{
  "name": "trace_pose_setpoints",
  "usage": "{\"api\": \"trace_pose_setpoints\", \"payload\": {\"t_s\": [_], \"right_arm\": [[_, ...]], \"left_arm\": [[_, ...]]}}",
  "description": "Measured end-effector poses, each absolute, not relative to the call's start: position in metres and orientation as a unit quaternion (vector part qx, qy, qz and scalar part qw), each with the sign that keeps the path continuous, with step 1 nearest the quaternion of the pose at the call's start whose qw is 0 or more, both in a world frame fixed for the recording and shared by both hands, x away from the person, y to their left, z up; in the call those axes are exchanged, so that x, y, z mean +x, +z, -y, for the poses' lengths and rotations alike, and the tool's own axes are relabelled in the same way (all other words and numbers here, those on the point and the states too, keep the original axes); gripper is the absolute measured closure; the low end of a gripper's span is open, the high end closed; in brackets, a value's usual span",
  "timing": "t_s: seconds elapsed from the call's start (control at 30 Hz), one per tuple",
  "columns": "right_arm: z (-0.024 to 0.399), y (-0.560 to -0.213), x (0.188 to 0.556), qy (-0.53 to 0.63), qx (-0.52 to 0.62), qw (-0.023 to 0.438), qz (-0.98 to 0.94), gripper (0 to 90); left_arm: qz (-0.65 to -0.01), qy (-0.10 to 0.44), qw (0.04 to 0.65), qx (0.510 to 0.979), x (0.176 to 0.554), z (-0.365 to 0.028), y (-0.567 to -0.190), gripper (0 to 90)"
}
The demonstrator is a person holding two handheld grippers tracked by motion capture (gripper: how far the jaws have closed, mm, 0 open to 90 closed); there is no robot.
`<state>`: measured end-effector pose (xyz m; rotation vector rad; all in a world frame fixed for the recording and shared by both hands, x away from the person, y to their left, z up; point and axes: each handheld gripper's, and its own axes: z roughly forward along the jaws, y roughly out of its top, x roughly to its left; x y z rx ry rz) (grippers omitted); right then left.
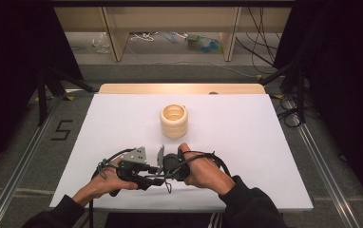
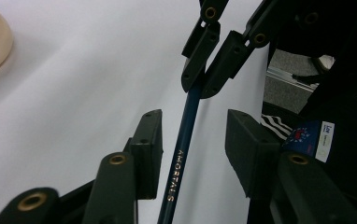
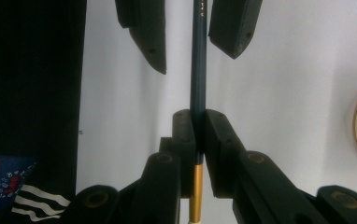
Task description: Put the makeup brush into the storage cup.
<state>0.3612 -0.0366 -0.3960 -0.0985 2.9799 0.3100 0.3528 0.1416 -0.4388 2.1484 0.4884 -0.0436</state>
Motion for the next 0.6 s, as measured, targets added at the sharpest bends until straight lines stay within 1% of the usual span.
{"api": "trace_pose_setpoints", "payload": {"t_s": [0.07, 0.1, 0.2, 0.23, 0.3, 0.37, 0.47, 0.6], "right_arm": [[0.0364, -0.3959, 0.3606, 0.100, -0.032, 0.076, -0.992, 83.2], [0.0363, -0.3957, 0.3605, 0.100, -0.031, 0.075, -0.992, 83.2], [0.0364, -0.3958, 0.3608, 0.101, -0.038, 0.076, -0.991, 83.3], [0.0357, -0.3968, 0.3629, 0.113, -0.054, 0.079, -0.989, 83.2], [0.0352, -0.3944, 0.3622, 0.102, -0.056, 0.084, -0.990, 83.2], [0.0348, -0.3944, 0.3607, 0.104, -0.054, 0.084, -0.990, 83.3], [0.0344, -0.3941, 0.3607, 0.101, -0.058, 0.090, -0.989, 83.3], [0.0338, -0.3945, 0.3593, 0.102, -0.058, 0.085, -0.989, 83.3]], "left_arm": [[-0.183, -0.008, 0.446, 0.876, 0.3555, -0.1422, -0.4387, 60.1], [-0.191, -0.015, 0.449, 0.873, 0.3538, -0.1408, -0.4391, 60.5], [-0.187, -0.021, 0.447, 0.875, 0.3528, -0.1391, -0.4399, 61.7], [-0.185, -0.015, 0.444, 0.877, 0.3525, -0.1389, -0.4391, 62.0], [-0.178, -0.012, 0.438, 0.881, 0.3536, -0.1388, -0.4387, 63.0], [-0.178, -0.017, 0.445, 0.877, 0.3532, -0.1373, -0.4392, 64.5], [-0.164, -0.009, 0.436, 0.885, 0.3555, -0.1382, -0.4383, 66.1], [-0.172, -0.020, 0.438, 0.882, 0.3544, -0.1374, -0.4388, 68.4]]}}
